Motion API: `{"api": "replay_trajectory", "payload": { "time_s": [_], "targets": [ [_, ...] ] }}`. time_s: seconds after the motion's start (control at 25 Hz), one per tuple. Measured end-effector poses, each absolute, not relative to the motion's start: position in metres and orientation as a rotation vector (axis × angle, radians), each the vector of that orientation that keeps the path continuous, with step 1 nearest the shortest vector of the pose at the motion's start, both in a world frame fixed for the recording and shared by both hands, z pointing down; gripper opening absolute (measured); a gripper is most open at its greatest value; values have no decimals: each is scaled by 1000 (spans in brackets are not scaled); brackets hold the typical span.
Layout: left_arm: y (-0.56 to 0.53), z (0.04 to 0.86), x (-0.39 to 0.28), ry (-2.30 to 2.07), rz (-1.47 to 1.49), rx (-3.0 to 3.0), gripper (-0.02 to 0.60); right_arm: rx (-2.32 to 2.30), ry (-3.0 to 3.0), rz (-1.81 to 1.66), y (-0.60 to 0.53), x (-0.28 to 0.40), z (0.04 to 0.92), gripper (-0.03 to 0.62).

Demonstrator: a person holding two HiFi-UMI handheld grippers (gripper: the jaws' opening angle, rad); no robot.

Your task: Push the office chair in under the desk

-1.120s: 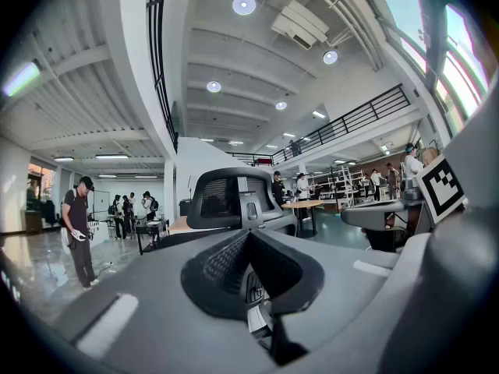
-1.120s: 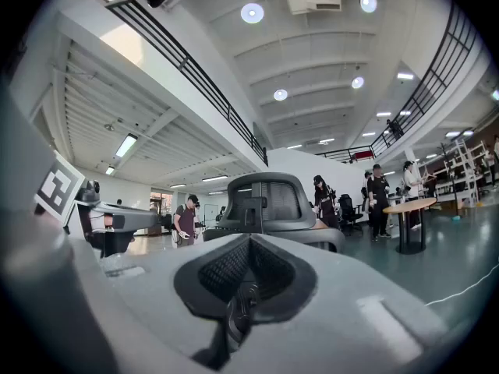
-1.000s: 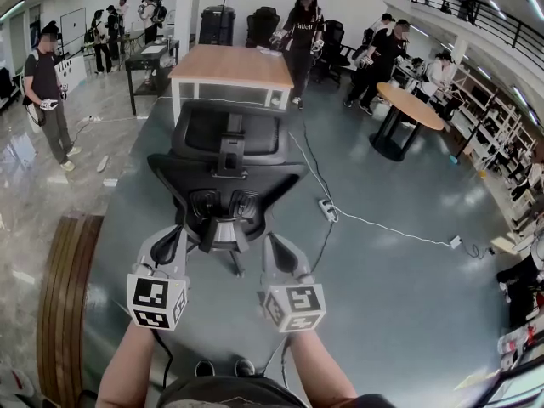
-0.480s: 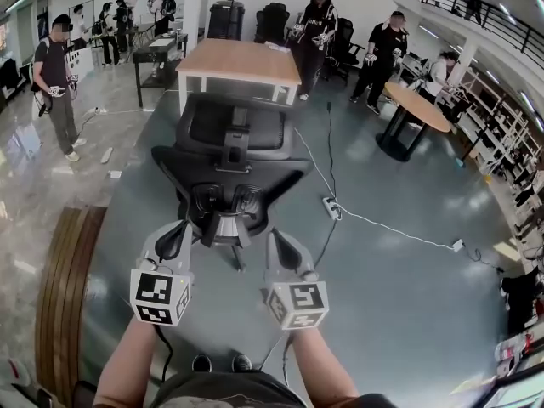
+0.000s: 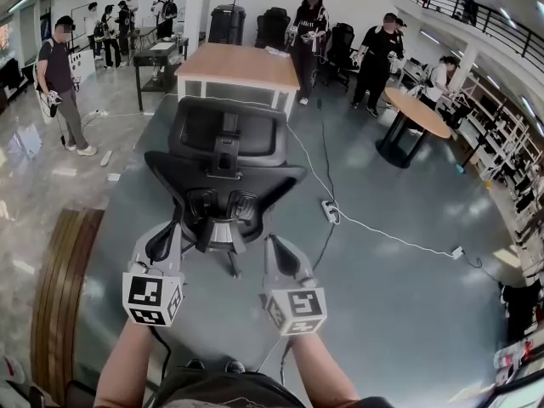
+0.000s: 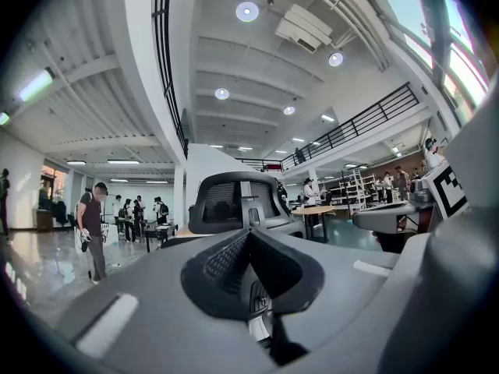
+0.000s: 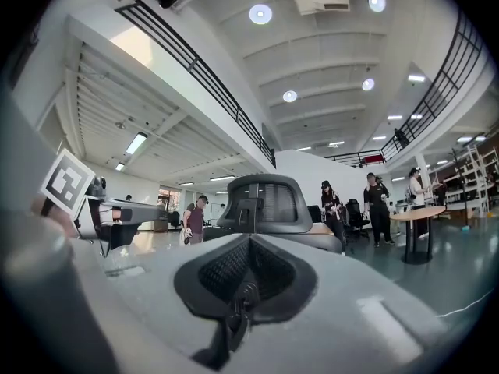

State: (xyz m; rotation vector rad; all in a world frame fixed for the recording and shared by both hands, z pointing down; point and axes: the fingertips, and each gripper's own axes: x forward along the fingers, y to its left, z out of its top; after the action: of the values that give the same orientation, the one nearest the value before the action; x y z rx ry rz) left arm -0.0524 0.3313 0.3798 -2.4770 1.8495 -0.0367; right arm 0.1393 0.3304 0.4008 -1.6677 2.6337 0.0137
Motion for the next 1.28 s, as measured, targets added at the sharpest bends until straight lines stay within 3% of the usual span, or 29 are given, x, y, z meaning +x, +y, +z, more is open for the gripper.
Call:
{"api": "replay_trajectory", "payload": {
  "time_s": [0.84,1.04,1.2,1.28],
  "targets": [
    [208,378,-84,1866,-75,-2379,23,-1830,2553,33,202,177,397,-9],
    [165,366,-99,1851,-97,-2339,67,-1902,2509,141,160,177,369,-9],
    [134,359,-114,1838,-121,-2303,154,-1919,2499,155,134,174,359,-9],
    [119,358,-117,1815,-125,-2335,214,-1932,2499,140,122,173,357,52]
  ]
}}
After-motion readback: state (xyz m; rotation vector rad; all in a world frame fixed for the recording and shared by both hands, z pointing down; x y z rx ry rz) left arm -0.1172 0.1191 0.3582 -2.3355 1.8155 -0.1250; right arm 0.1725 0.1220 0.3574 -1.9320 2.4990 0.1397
